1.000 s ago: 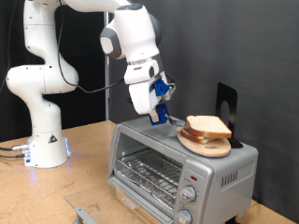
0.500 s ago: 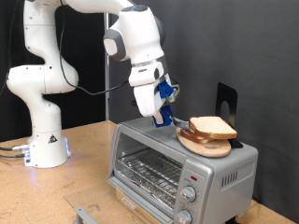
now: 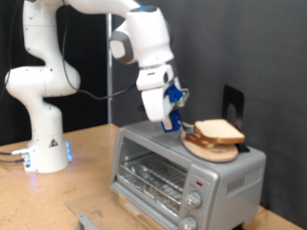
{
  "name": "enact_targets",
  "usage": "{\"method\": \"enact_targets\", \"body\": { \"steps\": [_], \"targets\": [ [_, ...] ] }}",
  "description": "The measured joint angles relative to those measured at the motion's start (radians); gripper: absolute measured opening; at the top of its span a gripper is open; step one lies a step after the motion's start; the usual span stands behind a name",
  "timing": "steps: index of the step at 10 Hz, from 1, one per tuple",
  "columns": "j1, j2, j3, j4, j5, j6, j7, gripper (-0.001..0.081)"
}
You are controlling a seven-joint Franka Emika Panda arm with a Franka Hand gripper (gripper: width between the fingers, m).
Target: Make a piece of toast with the oven
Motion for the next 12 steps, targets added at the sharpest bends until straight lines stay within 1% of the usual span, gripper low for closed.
{"method": "enact_targets", "body": {
  "steps": [3,6,8,10,12],
  "targets": [
    [0.0,0.015,0.004,0.009,-0.009,0.016,0.007,0.0395],
    [0.001,0.014,0.008,-0.009,-0.009,0.11,0.007,0.0395],
    [0.001,0.005,0.012,-0.033,0.002,0.182,0.004,0.0395],
    [0.006,-0.024,0.014,-0.069,0.051,0.236,-0.031,0.0395],
    [0.013,-0.073,0.014,-0.111,0.125,0.25,-0.082,0.0395]
  ]
}}
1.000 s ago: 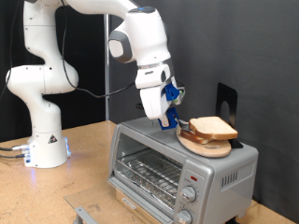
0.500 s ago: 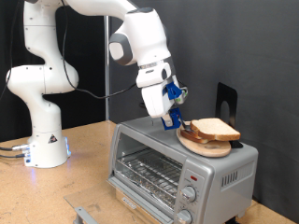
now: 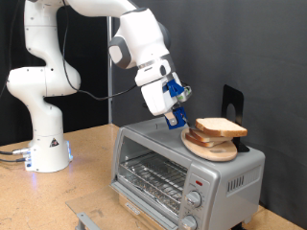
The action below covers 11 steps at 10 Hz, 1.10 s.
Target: Make a piece of toast with the oven
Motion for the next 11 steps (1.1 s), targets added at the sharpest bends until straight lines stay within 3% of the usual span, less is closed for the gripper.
{"method": "enact_targets", "body": {
  "steps": [2,4,7,9,11],
  "targets": [
    [0.007,-0.06,-0.006,-0.043,0.091,-0.021,-0.054,0.0395],
    [0.019,-0.133,-0.034,-0.078,0.167,-0.125,-0.123,0.0395],
    [0.019,-0.13,-0.038,-0.089,0.194,-0.091,-0.175,0.0395],
    [0.02,-0.161,-0.077,-0.124,0.246,-0.115,-0.292,0.0395],
    [0.02,-0.216,-0.142,-0.163,0.281,-0.189,-0.398,0.0395]
  ]
}}
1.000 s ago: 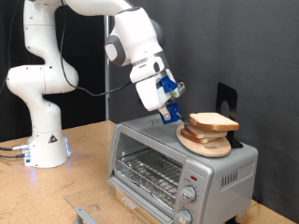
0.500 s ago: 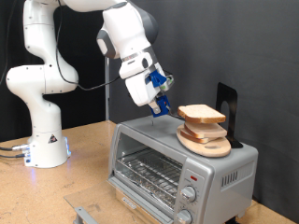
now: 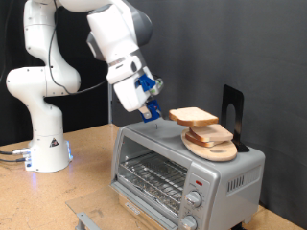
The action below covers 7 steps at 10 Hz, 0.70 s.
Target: Make a piece of toast with the oven
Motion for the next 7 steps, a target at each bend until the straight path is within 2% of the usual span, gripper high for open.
{"method": "enact_targets", "body": {
  "steps": [4,7],
  "targets": [
    [-0.003,-0.125,-0.136,-0.065,0.025,-0.166,-0.191,0.0395],
    [-0.015,-0.212,-0.181,-0.118,-0.012,-0.232,-0.241,0.0395]
  ]
}}
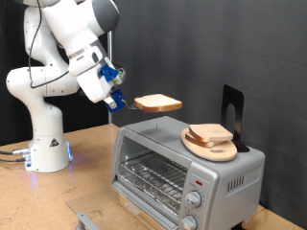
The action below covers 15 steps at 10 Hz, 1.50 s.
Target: Make a piece of toast with the oven
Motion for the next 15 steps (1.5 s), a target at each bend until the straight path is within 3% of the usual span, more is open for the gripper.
{"method": "enact_targets", "body": {
  "steps": [3,5,7,11,15],
  "targets": [
    [-0.001,-0.016,-0.005,-0.018,0.0,0.001,-0.002,0.0395],
    [-0.012,-0.012,-0.053,-0.033,0.015,0.008,-0.031,0.0395],
    [-0.05,-0.001,-0.106,-0.051,0.0,0.013,-0.072,0.0395],
    [-0.118,0.091,-0.15,-0.072,-0.05,0.068,-0.149,0.0395],
    [-0.123,0.15,-0.171,-0.07,-0.041,0.117,-0.201,0.0395]
  ]
}}
